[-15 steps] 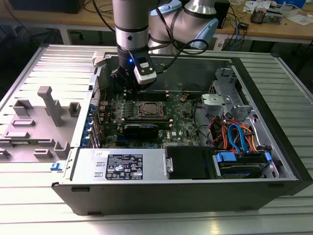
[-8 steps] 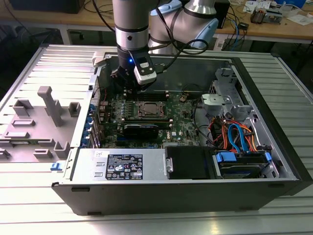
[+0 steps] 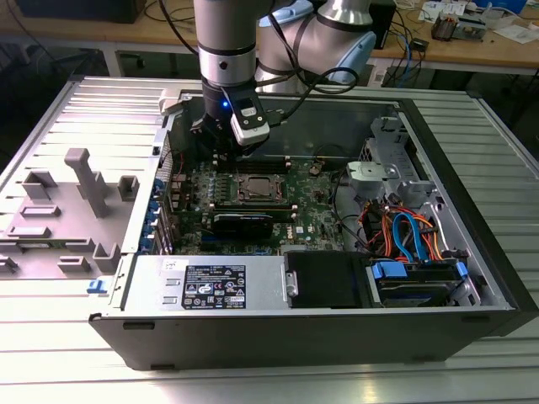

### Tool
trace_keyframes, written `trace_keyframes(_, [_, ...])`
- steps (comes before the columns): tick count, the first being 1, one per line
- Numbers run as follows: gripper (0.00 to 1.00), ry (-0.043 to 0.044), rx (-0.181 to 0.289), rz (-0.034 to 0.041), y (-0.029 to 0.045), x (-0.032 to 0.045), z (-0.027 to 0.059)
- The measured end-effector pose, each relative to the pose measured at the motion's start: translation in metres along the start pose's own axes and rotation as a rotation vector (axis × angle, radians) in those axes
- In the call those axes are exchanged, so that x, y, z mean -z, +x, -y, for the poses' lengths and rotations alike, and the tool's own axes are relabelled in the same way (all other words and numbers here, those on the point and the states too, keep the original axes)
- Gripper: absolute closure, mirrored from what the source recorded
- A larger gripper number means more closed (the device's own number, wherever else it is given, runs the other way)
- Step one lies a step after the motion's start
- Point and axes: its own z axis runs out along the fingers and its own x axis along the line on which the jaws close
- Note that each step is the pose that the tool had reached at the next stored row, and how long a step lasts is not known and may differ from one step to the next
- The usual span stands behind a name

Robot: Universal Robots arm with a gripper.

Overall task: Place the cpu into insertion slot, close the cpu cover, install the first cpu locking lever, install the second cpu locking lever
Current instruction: 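Install the first cpu locking lever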

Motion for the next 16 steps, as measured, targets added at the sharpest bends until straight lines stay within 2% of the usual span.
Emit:
trace_keyframes(6, [0.89, -0.0007, 0.048, 0.0000, 0.0056, -0.0001, 0.0003])
trace_keyframes(12, [0.89, -0.0020, 0.126, 0.0000, 0.0070, -0.0001, 0.0003])
trace_keyframes(16, [0.89, -0.0023, 0.128, 0.0001, 0.0070, -0.0001, 0.0002])
